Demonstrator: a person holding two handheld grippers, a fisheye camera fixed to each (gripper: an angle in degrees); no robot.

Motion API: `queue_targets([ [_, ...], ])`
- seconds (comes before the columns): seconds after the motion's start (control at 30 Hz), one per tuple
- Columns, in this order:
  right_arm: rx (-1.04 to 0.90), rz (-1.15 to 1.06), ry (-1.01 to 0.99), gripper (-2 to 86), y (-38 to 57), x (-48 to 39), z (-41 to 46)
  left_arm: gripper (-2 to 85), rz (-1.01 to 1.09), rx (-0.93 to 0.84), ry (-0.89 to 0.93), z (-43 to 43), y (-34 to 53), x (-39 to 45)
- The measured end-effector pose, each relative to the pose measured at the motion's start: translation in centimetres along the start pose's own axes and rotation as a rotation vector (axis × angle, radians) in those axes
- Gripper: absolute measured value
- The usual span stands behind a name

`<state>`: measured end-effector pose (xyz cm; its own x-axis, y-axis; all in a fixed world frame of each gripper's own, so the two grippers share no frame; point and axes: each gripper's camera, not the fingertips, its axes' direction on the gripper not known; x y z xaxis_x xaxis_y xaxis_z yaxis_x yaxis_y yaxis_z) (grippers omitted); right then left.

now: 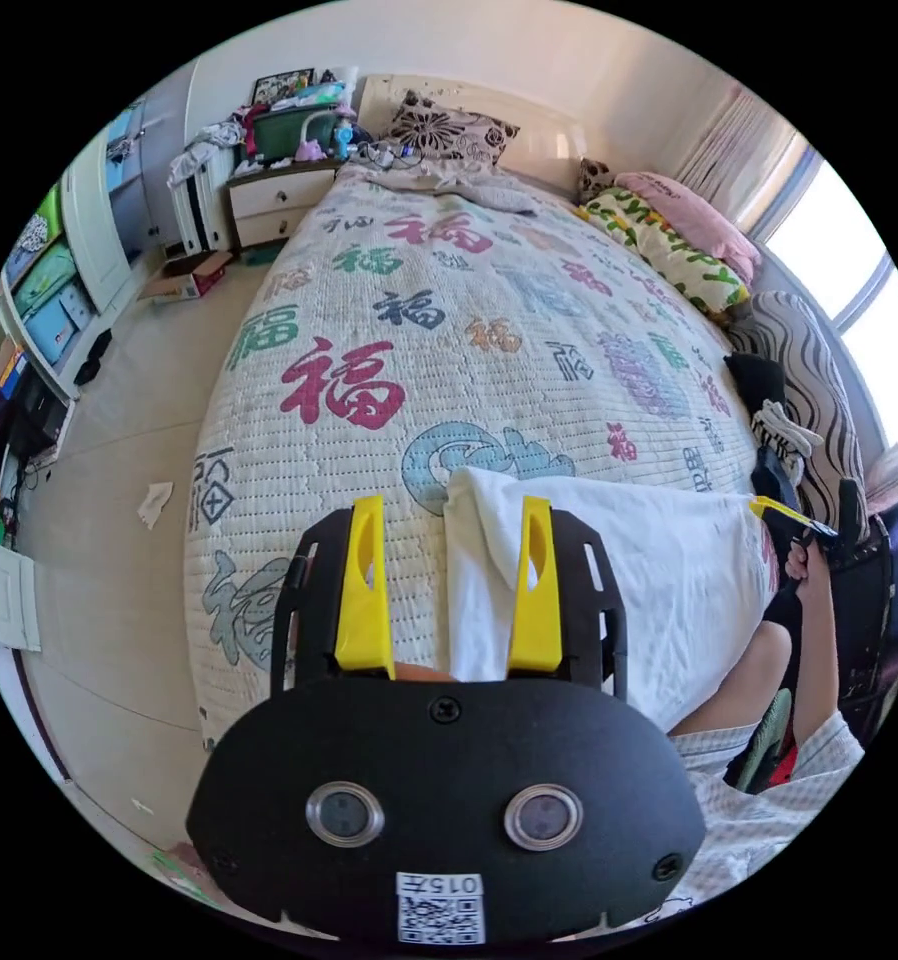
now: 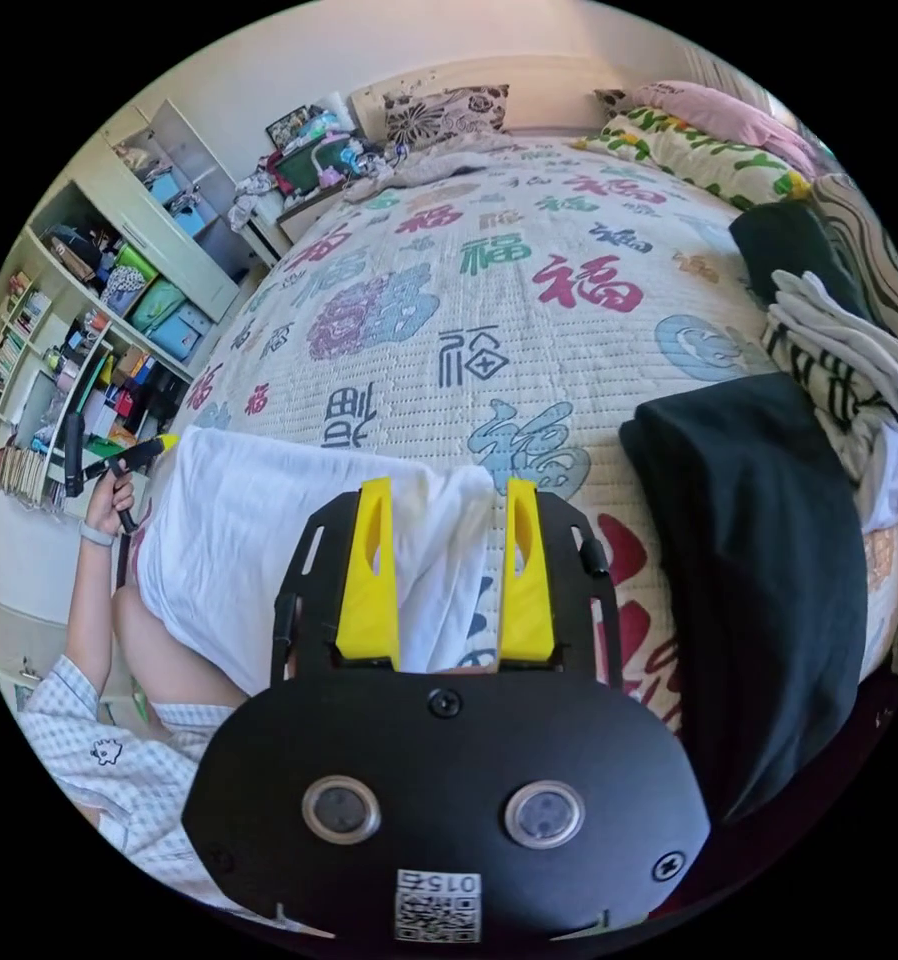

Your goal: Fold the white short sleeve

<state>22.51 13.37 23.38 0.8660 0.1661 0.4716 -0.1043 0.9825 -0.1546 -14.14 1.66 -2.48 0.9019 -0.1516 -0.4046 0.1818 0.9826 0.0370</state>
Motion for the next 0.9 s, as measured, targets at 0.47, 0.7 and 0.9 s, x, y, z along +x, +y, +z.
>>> queue_targets([
  [0.47,0.016,-0.089,0.207,11.8,-1.5,-2.3,-0.5,5.6,0.331,-0.006,-0.477,5.6,1.5,15.2],
  [0.7,0.025,-0.092,0.235,9.9,-2.3,-3.2,-1.2,1.6,0.459,0.034,-0.702,7.9,3.4,20.3],
  [0.9,0.031,-0.120,0.239,4.9,-2.8,-4.0,-2.0,1.0,0.475,0.064,-0.698,7.5,3.9,21.3],
])
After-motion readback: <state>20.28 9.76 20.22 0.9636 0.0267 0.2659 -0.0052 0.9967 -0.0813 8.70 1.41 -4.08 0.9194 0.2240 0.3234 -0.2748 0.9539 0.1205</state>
